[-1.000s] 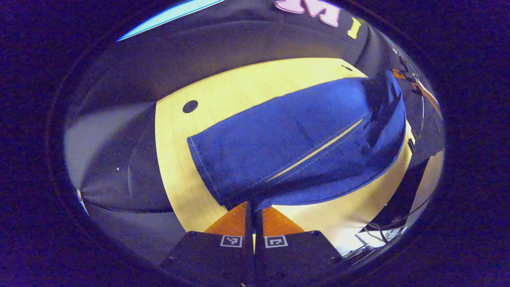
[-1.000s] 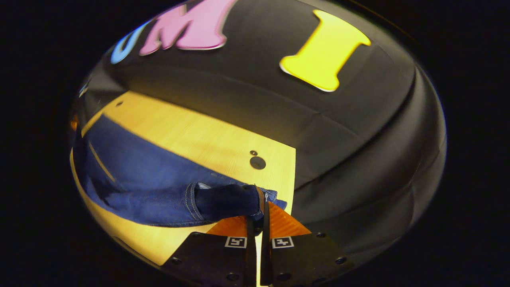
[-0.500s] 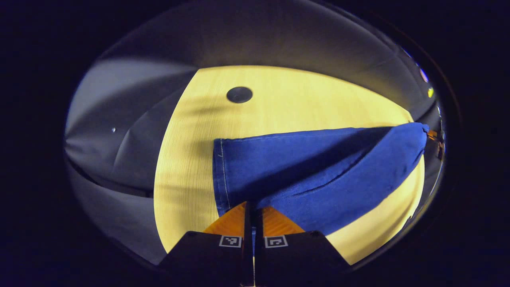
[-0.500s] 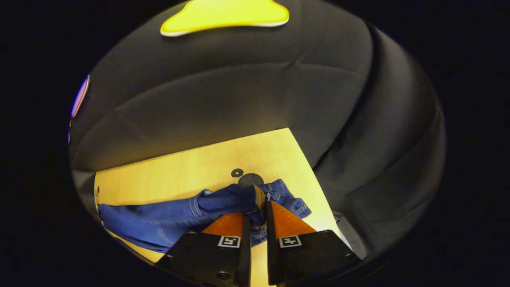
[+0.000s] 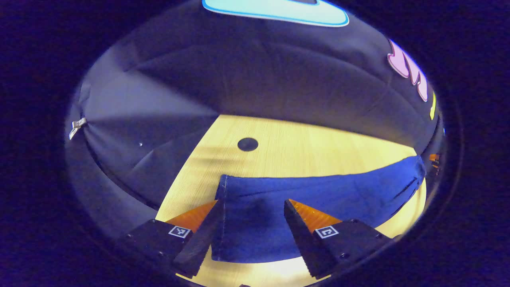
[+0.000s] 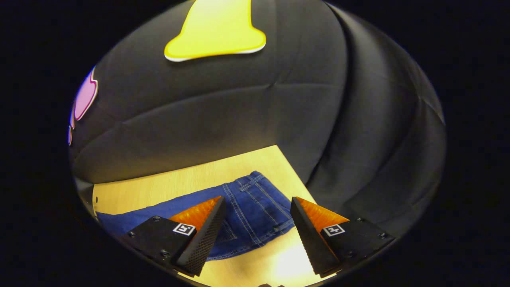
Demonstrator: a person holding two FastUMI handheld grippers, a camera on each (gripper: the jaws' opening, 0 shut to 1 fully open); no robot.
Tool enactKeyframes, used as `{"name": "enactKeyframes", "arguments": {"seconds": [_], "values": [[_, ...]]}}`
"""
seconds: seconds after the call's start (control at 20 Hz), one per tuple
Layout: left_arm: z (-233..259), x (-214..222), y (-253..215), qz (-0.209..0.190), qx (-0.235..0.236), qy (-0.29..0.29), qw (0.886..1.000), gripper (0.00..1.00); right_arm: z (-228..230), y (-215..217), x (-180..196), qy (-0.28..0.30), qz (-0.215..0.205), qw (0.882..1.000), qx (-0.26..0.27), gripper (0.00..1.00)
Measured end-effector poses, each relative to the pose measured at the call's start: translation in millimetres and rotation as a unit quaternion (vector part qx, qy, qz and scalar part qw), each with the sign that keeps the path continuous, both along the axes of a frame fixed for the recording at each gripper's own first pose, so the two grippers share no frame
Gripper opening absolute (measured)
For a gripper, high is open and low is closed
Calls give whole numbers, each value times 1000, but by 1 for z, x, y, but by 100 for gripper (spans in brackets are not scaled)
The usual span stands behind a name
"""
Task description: Grasp the waist and the cuffs of the jeans and fold them to make the two legs overlap; first hold the waist and fold one-third of the jeans toward the cuffs, then hold the cuffs and fold the remaining one-third in the same direction to finish folding.
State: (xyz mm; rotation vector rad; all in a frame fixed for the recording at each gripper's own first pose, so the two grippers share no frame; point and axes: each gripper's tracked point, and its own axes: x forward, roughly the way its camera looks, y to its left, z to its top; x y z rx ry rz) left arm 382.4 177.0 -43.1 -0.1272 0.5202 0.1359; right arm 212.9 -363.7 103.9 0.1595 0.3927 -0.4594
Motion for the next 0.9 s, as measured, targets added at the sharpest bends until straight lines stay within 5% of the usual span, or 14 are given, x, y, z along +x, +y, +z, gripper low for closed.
{"name": "enactKeyframes", "arguments": {"seconds": [0.15,0.4,0.65,0.85,0.9], "values": [[70,-11,-36,-3,-20,-135,991,97,13,-2,-21,-28,-17,999,-30,99],[146,-42,-88,-52,-23,-290,955,96,-23,-7,-22,-13,-46,999,9,99],[160,-49,-167,-100,-51,-304,946,97,-68,-36,-22,12,-106,994,35,100],[144,-44,-204,-129,-65,-281,949,96,-86,-53,-5,-16,-130,985,110,99],[138,-42,-206,-129,-70,-272,951,96,-90,-54,0,-21,-132,983,125,92]]}}
